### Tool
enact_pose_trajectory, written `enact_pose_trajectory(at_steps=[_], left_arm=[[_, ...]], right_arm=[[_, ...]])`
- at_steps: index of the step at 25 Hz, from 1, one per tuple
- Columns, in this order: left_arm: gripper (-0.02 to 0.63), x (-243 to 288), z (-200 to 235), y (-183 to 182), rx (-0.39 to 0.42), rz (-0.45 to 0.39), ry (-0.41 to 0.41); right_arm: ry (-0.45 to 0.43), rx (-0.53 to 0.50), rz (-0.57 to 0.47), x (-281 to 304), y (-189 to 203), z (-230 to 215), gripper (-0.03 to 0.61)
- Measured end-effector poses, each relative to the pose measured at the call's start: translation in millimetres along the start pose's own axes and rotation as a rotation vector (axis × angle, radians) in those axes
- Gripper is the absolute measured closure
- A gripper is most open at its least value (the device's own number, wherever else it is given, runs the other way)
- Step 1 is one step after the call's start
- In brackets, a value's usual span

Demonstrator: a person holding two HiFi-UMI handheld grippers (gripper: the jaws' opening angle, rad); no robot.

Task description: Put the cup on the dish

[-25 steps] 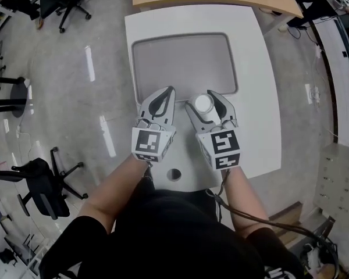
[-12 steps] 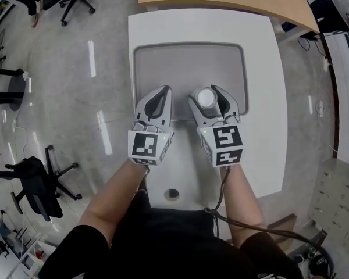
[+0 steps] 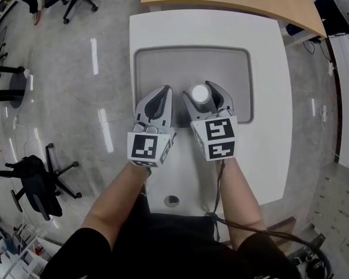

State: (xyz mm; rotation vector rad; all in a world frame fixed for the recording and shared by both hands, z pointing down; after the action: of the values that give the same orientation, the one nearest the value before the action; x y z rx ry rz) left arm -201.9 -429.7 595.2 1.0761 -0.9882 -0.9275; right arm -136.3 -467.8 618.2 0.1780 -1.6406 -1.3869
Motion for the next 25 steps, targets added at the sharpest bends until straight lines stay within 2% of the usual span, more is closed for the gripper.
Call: enact_pose_trajectory(at_steps=[11, 18, 25], left_arm=[[0.607, 1.8, 1.9, 3.3, -0.017, -0.003, -0.012], [0.607, -7.0, -2.6, -6.1, -0.009, -0.018, -0.012], [0.607, -29.8, -20.2, -35.1, 0.017, -0.036, 0.009]], right_arm=[[0.014, 0.002, 0.016, 10.0, 3.0, 0.0, 0.302], [0.035, 0.01, -0.047, -2.9, -16.0, -6.5, 0.302], [0.057, 0.049, -0.102, -45.9, -38.4, -6.4, 0.302]])
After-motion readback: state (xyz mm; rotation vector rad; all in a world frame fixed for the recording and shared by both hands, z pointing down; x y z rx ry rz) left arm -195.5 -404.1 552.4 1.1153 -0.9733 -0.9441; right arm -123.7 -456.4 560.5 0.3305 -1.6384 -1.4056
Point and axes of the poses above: the fingertips, and each gripper's own axes: x forward along the fingers, z to its left, y out of its underside, the point moved 1 cm from there along -x, backward along the fingers, and after that the axes turned 14 degrees about y, right-handed, at the moved point
